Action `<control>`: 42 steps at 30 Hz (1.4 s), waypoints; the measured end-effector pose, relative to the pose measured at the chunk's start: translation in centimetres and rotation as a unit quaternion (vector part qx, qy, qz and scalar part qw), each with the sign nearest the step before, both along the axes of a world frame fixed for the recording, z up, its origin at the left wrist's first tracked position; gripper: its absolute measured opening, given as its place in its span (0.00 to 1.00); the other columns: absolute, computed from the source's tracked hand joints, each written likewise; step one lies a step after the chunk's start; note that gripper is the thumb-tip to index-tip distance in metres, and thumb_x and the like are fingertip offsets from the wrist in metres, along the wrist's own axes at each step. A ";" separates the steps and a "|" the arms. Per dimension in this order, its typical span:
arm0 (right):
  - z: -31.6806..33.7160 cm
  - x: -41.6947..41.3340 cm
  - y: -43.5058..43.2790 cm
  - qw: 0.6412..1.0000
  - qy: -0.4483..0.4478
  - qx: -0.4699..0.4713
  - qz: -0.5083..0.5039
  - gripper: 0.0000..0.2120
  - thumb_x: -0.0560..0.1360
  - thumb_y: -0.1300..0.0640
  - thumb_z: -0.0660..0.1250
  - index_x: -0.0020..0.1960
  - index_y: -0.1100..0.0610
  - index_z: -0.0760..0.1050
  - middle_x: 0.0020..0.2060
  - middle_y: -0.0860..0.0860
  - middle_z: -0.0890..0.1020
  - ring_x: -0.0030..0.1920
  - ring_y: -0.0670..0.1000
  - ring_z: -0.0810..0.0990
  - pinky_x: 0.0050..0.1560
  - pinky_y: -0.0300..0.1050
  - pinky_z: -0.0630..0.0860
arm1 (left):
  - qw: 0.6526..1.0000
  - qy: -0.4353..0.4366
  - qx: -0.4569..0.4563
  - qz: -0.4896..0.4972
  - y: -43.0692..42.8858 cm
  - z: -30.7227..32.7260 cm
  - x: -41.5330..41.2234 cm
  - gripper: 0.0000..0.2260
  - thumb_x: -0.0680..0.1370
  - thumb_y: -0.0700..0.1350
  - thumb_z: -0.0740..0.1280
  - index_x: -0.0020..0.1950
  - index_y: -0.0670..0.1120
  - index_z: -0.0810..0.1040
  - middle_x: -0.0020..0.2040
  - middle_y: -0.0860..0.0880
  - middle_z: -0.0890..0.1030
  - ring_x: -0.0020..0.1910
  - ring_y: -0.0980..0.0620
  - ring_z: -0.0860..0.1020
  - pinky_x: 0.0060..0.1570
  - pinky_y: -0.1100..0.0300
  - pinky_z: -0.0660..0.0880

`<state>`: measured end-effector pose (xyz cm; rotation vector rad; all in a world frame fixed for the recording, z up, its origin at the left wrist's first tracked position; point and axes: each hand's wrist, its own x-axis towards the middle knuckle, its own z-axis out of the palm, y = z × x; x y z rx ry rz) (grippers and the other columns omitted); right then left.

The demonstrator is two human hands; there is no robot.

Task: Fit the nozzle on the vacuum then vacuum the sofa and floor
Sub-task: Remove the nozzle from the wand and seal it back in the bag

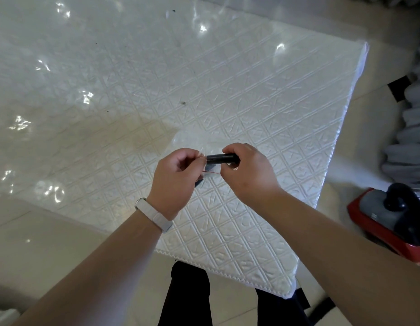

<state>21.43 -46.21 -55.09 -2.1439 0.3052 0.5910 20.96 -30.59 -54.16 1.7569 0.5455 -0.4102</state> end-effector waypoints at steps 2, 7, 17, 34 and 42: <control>-0.3 -0.4 -0.4 0.999 -0.036 -0.009 0.015 0.12 0.76 0.60 0.68 0.59 0.53 0.78 0.50 0.42 0.76 0.46 0.42 0.75 0.41 0.27 0.69 | 1.000 0.006 0.018 0.010 -0.1 -0.2 -0.3 0.06 0.79 0.37 0.69 0.43 0.44 0.82 0.32 0.52 0.82 0.31 0.55 0.78 0.33 0.65 0.76; -0.1 -0.9 -1.0 0.992 -0.121 0.019 0.034 0.09 0.75 0.64 0.68 0.53 0.54 0.80 0.42 0.23 0.75 0.47 0.29 0.73 0.42 0.26 0.70 | 0.997 0.020 0.059 0.043 0.1 -0.9 -0.8 0.06 0.79 0.41 0.69 0.42 0.48 0.82 0.34 0.51 0.82 0.32 0.58 0.79 0.36 0.65 0.76; -1.4 -1.1 -2.0 0.994 -0.095 -0.047 -0.001 0.09 0.77 0.60 0.67 0.56 0.54 0.79 0.51 0.41 0.75 0.50 0.43 0.75 0.44 0.29 0.71 | 0.993 -0.030 0.103 0.057 2.9 -0.9 0.7 0.04 0.79 0.42 0.70 0.45 0.50 0.82 0.35 0.52 0.81 0.36 0.55 0.79 0.41 0.60 0.79; -7.2 -1.0 3.8 0.946 0.001 -0.167 0.278 0.16 0.79 0.46 0.64 0.63 0.52 0.73 0.55 0.49 0.74 0.56 0.52 0.74 0.47 0.45 0.70 | 0.988 -0.038 0.149 0.015 6.0 -2.4 0.7 0.03 0.79 0.45 0.69 0.47 0.49 0.83 0.35 0.50 0.82 0.36 0.53 0.78 0.38 0.64 0.75; -1.0 0.7 2.4 0.983 0.002 -0.063 0.172 0.10 0.77 0.44 0.68 0.54 0.48 0.75 0.41 0.42 0.75 0.37 0.43 0.74 0.37 0.39 0.70 | 0.986 -0.035 0.160 -0.015 5.8 -1.3 1.1 0.04 0.78 0.44 0.69 0.46 0.49 0.84 0.32 0.54 0.78 0.28 0.59 0.73 0.30 0.65 0.69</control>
